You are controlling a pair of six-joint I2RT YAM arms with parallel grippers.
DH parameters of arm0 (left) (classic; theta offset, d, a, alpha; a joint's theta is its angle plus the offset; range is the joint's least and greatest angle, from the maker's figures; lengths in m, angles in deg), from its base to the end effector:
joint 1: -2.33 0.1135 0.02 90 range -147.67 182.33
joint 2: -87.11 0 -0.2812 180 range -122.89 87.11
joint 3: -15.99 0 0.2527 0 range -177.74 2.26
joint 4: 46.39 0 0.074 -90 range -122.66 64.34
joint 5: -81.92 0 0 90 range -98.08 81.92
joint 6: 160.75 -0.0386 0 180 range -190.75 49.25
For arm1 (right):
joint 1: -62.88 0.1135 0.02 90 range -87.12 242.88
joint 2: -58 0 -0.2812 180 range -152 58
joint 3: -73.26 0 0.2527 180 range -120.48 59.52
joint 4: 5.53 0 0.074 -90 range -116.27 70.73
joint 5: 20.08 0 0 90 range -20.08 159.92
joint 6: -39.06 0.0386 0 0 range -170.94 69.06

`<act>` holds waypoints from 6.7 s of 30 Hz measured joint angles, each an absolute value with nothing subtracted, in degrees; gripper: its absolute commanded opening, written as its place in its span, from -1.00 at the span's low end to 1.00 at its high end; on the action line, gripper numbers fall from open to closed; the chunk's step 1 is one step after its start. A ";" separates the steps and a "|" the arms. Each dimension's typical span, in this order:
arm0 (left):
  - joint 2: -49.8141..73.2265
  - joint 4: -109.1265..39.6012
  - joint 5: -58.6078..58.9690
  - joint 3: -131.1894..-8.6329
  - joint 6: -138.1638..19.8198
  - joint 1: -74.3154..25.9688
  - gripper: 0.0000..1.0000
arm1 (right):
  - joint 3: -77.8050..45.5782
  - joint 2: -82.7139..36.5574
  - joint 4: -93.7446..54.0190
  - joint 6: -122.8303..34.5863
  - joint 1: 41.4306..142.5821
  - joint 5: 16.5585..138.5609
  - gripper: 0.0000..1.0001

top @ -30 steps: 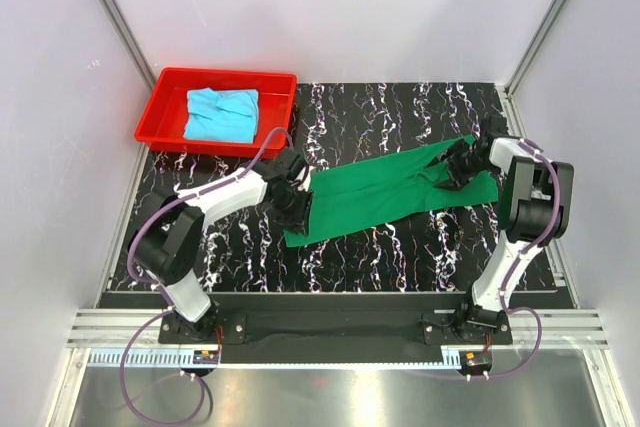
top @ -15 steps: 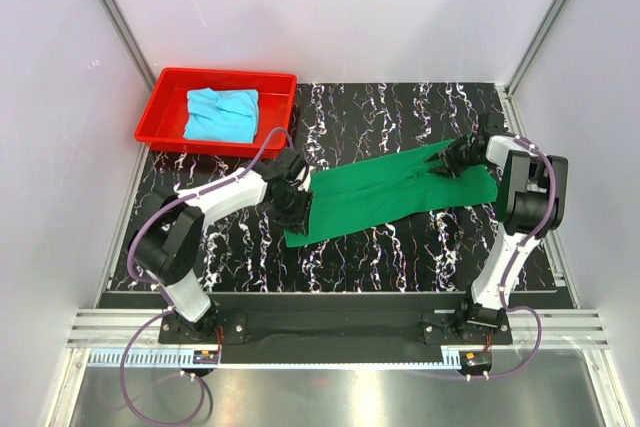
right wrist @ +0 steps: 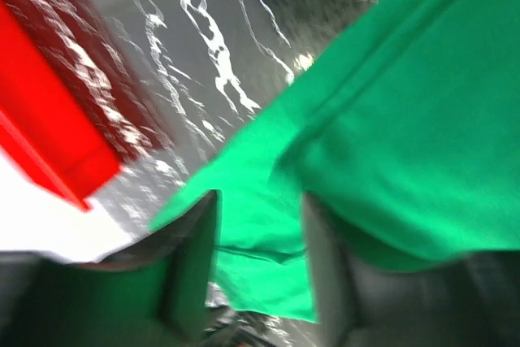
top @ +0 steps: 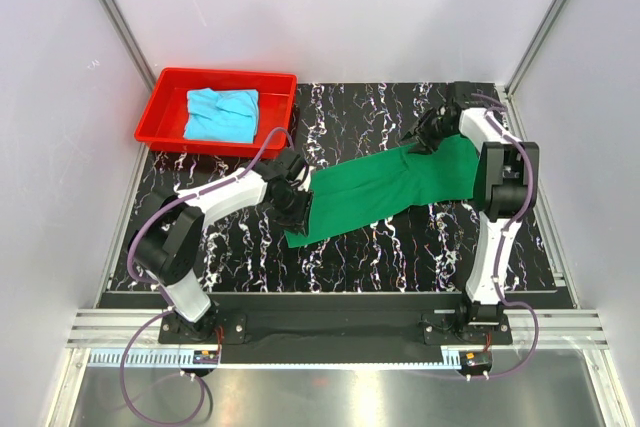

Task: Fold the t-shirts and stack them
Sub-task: Fold the tshirt

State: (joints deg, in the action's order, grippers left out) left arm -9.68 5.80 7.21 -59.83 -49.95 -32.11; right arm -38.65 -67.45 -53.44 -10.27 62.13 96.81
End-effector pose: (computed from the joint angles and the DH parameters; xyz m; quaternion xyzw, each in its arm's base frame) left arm 0.2593 -0.1902 0.1958 0.1358 0.9712 -0.1839 0.0676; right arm 0.4808 0.0112 0.1882 0.2797 0.9019 0.2937 0.1485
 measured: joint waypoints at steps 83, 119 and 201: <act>-15.10 12.88 2.12 -70.23 -55.09 -20.77 0.26 | -5.32 -29.83 -59.25 -13.55 65.27 90.67 0.36; -6.91 -9.94 8.61 -47.06 -39.70 -20.48 -1.00 | 28.63 -26.27 -19.93 35.98 115.81 78.52 -0.25; 0.59 -21.57 5.37 -39.94 -30.11 -39.89 0.46 | -89.47 -100.69 -51.06 -20.85 52.92 85.64 0.03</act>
State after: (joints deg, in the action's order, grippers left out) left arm 0.59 -21.57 5.37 -39.94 -30.11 -39.89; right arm -89.47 -100.69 -51.06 -20.85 52.92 85.64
